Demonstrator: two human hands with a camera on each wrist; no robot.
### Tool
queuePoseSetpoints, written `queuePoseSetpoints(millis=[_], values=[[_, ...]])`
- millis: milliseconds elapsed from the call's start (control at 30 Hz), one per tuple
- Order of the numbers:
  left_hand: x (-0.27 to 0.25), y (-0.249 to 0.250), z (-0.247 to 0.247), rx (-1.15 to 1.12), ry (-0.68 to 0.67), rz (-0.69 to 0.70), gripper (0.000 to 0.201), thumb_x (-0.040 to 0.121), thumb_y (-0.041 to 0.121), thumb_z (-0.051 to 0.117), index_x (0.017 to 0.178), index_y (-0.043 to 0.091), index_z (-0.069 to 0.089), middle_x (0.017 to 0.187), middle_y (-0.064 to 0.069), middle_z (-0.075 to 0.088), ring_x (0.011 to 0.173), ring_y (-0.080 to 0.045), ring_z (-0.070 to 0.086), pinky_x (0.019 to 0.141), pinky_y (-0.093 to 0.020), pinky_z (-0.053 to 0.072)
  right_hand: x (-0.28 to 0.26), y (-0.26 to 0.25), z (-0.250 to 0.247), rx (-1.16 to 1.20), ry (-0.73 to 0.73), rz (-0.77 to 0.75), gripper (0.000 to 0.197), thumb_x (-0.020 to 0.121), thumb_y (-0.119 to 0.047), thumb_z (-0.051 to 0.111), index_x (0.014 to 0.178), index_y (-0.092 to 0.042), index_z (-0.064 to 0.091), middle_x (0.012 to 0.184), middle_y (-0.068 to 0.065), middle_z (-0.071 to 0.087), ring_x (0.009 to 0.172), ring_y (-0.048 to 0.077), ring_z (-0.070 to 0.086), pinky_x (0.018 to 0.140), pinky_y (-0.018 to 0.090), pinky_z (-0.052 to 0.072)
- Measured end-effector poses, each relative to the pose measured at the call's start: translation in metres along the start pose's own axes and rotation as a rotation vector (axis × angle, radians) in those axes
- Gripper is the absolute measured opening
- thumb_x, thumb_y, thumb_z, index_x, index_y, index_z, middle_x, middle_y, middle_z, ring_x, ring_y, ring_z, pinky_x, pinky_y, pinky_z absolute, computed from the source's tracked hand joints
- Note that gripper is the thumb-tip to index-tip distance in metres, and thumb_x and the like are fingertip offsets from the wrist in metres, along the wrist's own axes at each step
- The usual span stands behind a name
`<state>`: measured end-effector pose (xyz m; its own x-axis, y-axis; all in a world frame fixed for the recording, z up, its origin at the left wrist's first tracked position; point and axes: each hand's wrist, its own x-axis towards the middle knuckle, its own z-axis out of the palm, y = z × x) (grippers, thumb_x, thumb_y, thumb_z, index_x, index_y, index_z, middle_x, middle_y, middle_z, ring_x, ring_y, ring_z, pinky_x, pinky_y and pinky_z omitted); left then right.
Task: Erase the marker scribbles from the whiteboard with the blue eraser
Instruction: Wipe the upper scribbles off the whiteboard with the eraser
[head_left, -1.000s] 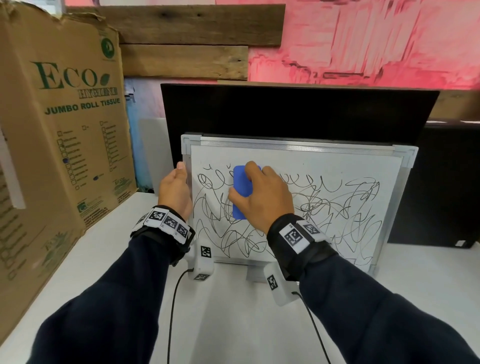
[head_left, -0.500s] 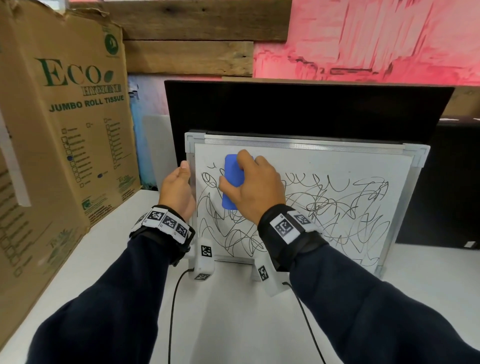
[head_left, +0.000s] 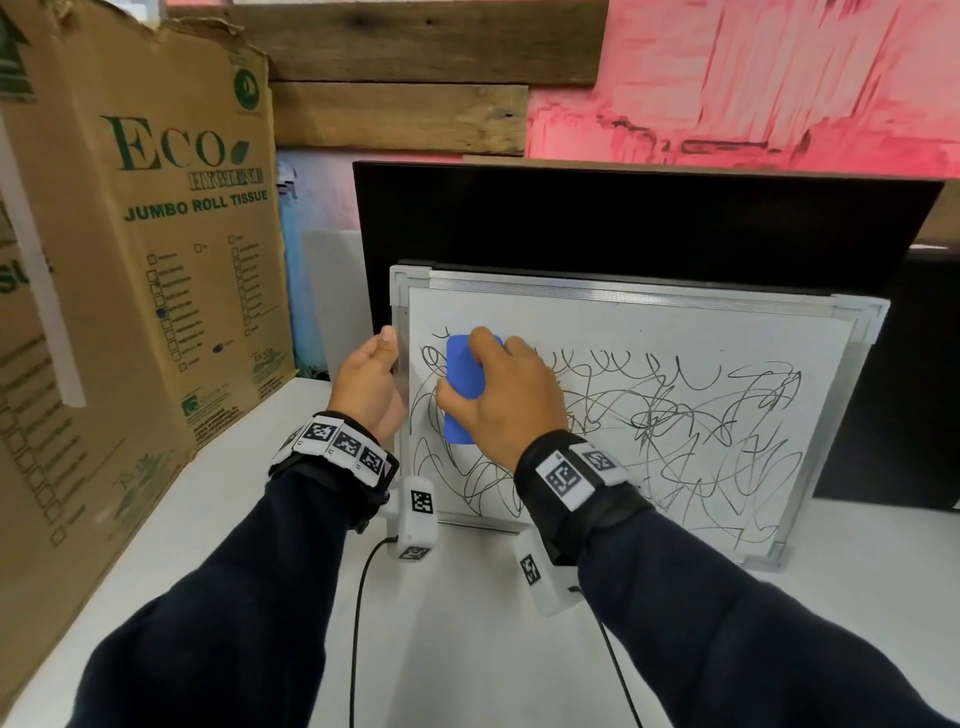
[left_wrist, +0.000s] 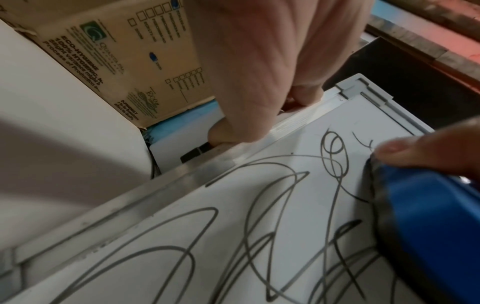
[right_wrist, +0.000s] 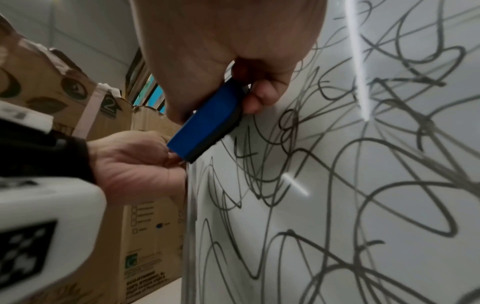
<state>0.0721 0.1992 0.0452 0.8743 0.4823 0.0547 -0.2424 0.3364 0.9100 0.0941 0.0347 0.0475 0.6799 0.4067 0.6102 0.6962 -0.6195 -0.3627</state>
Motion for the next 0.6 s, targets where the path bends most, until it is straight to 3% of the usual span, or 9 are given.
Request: queuePoseSetpoints(millis=[100, 233, 333, 400, 467, 567, 600], values=[[0.006, -0.002, -0.007, 0.0, -0.033, -0.006, 0.038, 0.108, 0.026, 0.041, 0.135, 0.003, 0.056, 0.129, -0.014, 0.067, 0.122, -0.022, 0.064, 0.107, -0.035, 0.048, 0.008, -0.004, -0.001, 0.006, 0.025, 0.0, 0.038, 0.085, -0.054, 0.06, 0.105, -0.026, 0.044, 0.086, 0.001, 0.046, 0.071, 0.028, 0.05, 0.061, 0.033, 0.044], [0.009, -0.001, -0.014, 0.087, -0.06, 0.005, 0.033, 0.107, 0.027, 0.044, 0.127, 0.008, 0.062, 0.113, -0.006, 0.074, 0.106, -0.018, 0.069, 0.098, -0.036, 0.053, 0.015, -0.01, 0.0, 0.008, 0.045, -0.015, 0.038, 0.084, -0.055, 0.061, 0.104, -0.028, 0.042, 0.087, 0.001, 0.045, 0.069, 0.029, 0.05, 0.059, 0.032, 0.043], [0.012, 0.001, -0.02, 0.168, -0.067, -0.013, 0.038, 0.106, 0.03, 0.048, 0.134, 0.008, 0.06, 0.121, -0.007, 0.071, 0.112, -0.02, 0.066, 0.103, -0.037, 0.049, 0.003, -0.007, 0.008, 0.009, 0.005, -0.023, 0.038, 0.084, -0.054, 0.061, 0.102, -0.028, 0.041, 0.086, 0.0, 0.044, 0.069, 0.027, 0.05, 0.058, 0.032, 0.044], [0.013, 0.004, -0.022, 0.197, -0.068, -0.023, 0.037, 0.105, 0.03, 0.049, 0.135, 0.011, 0.06, 0.116, -0.004, 0.072, 0.106, -0.016, 0.067, 0.094, -0.031, 0.05, 0.004, -0.007, 0.01, 0.019, 0.005, -0.018, 0.038, 0.084, -0.054, 0.061, 0.102, -0.027, 0.042, 0.085, 0.0, 0.044, 0.069, 0.026, 0.049, 0.058, 0.031, 0.041], [0.015, 0.005, -0.024, 0.211, -0.071, -0.022, 0.037, 0.105, 0.031, 0.05, 0.135, 0.013, 0.06, 0.107, 0.003, 0.072, 0.098, -0.011, 0.065, 0.087, -0.027, 0.045, 0.012, -0.013, 0.008, 0.038, 0.03, -0.025, 0.038, 0.083, -0.053, 0.063, 0.102, -0.025, 0.044, 0.084, 0.001, 0.045, 0.068, 0.028, 0.049, 0.058, 0.031, 0.038], [0.016, 0.002, -0.023, 0.218, -0.076, -0.023, 0.037, 0.106, 0.029, 0.047, 0.137, 0.01, 0.055, 0.069, 0.019, 0.068, 0.063, 0.007, 0.061, 0.077, -0.023, 0.039, 0.02, -0.019, 0.009, 0.058, 0.065, -0.047, 0.038, 0.083, -0.053, 0.063, 0.1, -0.027, 0.041, 0.082, 0.002, 0.043, 0.065, 0.03, 0.049, 0.056, 0.031, 0.039], [0.017, 0.001, -0.024, 0.217, -0.08, -0.023, 0.038, 0.106, 0.029, 0.047, 0.137, 0.007, 0.055, 0.064, 0.021, 0.065, 0.058, 0.008, 0.059, 0.076, -0.022, 0.038, 0.018, -0.019, 0.011, 0.055, 0.061, -0.051, 0.038, 0.083, -0.053, 0.063, 0.1, -0.028, 0.04, 0.082, 0.002, 0.043, 0.065, 0.03, 0.048, 0.056, 0.031, 0.039]])
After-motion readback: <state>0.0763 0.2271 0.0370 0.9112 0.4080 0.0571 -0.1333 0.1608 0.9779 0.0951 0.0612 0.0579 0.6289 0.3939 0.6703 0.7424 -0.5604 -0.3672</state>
